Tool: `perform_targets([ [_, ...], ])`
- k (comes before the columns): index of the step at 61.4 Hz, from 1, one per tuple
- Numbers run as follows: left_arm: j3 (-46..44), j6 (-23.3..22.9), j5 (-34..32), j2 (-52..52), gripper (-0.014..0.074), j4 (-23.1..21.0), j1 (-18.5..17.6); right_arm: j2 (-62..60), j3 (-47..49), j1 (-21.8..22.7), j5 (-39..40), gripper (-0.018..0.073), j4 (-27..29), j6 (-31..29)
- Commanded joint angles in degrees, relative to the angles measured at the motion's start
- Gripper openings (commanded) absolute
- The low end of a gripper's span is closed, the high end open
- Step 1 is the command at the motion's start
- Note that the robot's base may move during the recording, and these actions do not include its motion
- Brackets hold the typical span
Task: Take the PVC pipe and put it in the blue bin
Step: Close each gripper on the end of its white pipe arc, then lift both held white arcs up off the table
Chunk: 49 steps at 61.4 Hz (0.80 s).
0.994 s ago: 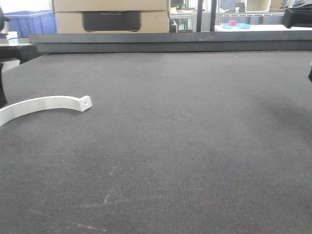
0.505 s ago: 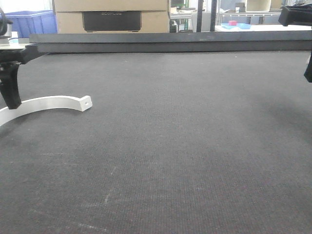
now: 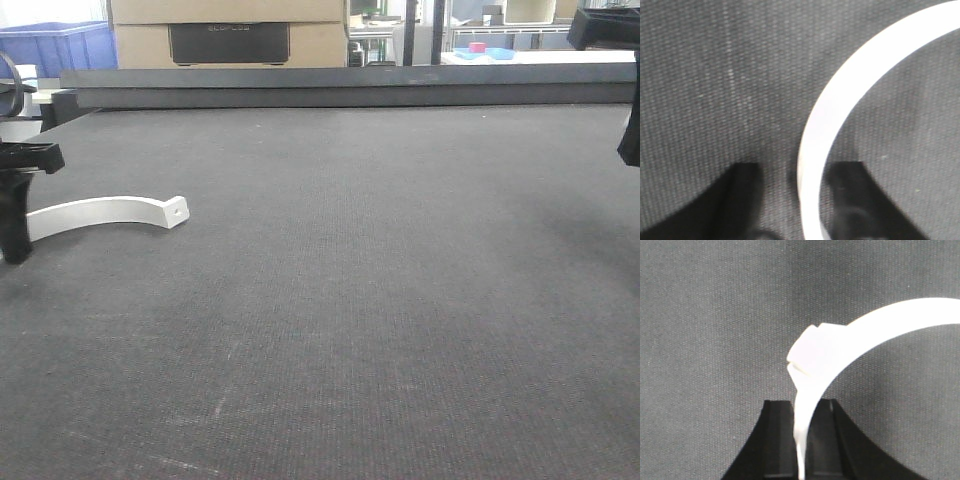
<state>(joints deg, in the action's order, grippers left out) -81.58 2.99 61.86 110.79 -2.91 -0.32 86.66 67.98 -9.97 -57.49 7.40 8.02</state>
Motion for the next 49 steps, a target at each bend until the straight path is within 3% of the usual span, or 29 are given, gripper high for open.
perform_targets([
  [1, -0.27, -0.17, 1.63, 0.5, 0.0091, -0.86, 0.02, -0.44, -0.11, 0.04, 0.49, -0.0168, 0.1, -0.44],
  [9, -0.27, -0.17, 2.56, 0.5, -0.0111, -0.86, 0.02, -0.44, -0.11, 0.04, 1.01, -0.0168, 0.11, -0.44],
  [27, -0.4, -0.17, 3.73, -2.85, -0.0111, -0.86, 0.02, -0.44, -0.11, 0.04, 3.95, -0.0168, 0.11, -0.44],
  [49, -0.28, -0.17, 3.28, -16.82, -0.0111, -1.08, -0.05, -2.36, 0.0, 0.04, 4.29, -0.0168, 1.51, -0.44],
])
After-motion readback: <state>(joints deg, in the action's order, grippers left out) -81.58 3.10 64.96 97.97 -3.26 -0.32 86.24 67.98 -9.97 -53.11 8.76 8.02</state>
